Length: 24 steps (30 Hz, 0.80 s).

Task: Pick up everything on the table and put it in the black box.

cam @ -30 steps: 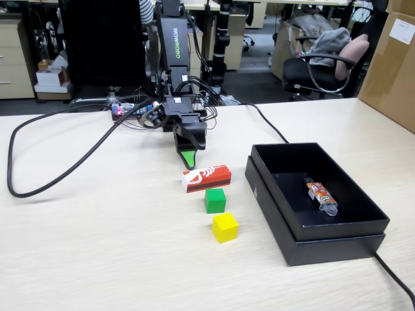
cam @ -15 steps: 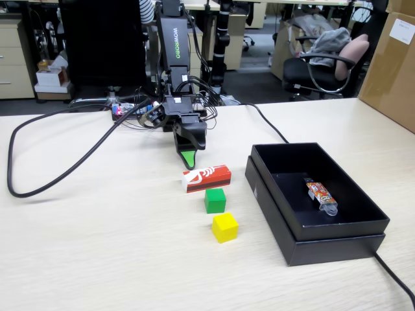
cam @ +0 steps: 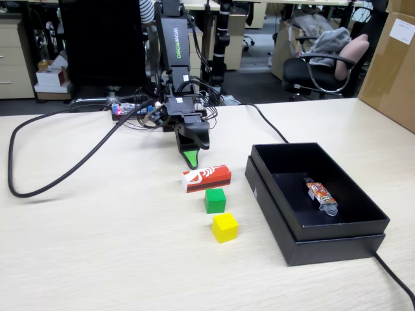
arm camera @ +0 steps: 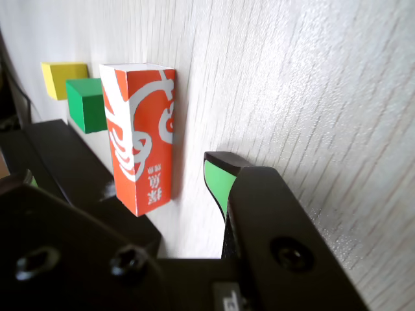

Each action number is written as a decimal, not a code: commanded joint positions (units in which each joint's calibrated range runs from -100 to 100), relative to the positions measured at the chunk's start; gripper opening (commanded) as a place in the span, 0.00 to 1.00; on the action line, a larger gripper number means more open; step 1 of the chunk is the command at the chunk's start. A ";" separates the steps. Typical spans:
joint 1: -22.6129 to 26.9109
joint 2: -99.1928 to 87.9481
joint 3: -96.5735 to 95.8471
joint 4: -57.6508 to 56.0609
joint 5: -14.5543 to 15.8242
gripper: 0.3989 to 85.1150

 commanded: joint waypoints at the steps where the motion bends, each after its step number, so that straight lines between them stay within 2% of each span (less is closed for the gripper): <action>1: 0.63 -0.06 1.80 -0.69 -0.29 0.57; 4: 0.59 -3.04 6.42 -8.04 -0.15 0.57; 5: 0.59 -4.65 8.96 -12.79 0.15 0.57; 6: 0.78 -7.06 15.31 -24.36 1.66 0.56; 8: 0.93 -9.47 22.11 -36.20 3.13 0.56; 11: 1.17 -12.22 30.45 -47.34 4.10 0.56; 14: 1.76 -12.45 36.43 -52.70 4.20 0.55; 16: 2.25 -11.76 40.24 -56.85 4.25 0.51; 24: 2.69 -0.29 51.94 -67.04 5.18 0.51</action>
